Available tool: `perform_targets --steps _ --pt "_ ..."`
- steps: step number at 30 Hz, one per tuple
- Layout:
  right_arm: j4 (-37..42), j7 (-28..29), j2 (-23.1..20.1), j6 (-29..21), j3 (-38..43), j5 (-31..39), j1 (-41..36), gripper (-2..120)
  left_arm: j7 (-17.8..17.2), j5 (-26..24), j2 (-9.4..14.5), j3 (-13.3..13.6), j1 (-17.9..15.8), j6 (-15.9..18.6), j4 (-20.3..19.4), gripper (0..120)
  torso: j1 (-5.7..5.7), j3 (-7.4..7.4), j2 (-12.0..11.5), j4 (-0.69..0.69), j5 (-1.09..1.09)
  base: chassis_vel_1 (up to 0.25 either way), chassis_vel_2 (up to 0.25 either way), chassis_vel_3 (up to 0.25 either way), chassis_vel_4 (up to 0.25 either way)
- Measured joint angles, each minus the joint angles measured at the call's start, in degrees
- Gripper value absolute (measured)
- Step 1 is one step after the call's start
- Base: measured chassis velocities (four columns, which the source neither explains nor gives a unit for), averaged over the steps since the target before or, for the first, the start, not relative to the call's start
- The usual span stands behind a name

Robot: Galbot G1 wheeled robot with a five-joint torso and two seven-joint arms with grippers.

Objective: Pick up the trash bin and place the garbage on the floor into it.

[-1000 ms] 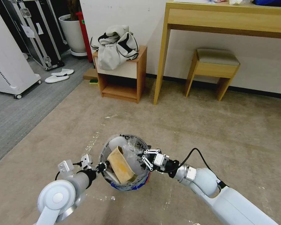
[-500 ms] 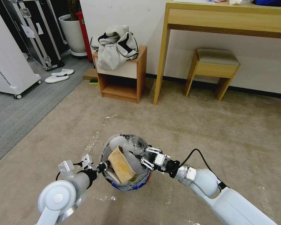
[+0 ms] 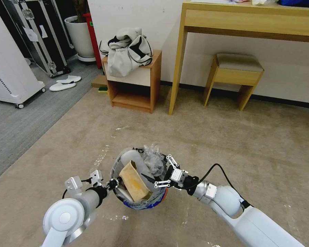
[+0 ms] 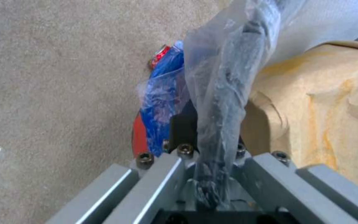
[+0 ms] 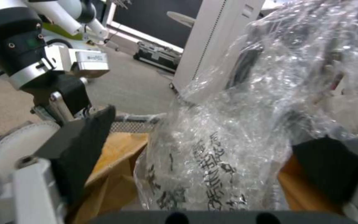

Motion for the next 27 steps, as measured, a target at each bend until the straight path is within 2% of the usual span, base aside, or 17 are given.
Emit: perform_targets --steps 27 --pt "0.03 -2.09 -0.54 0.98 0.48 -1.05 0.00 100 0.74 0.96 -0.83 -0.25 -0.33 -0.21 1.15 0 0.00 0.00 0.00 0.00 0.00 0.000 0.000 0.000 0.000"
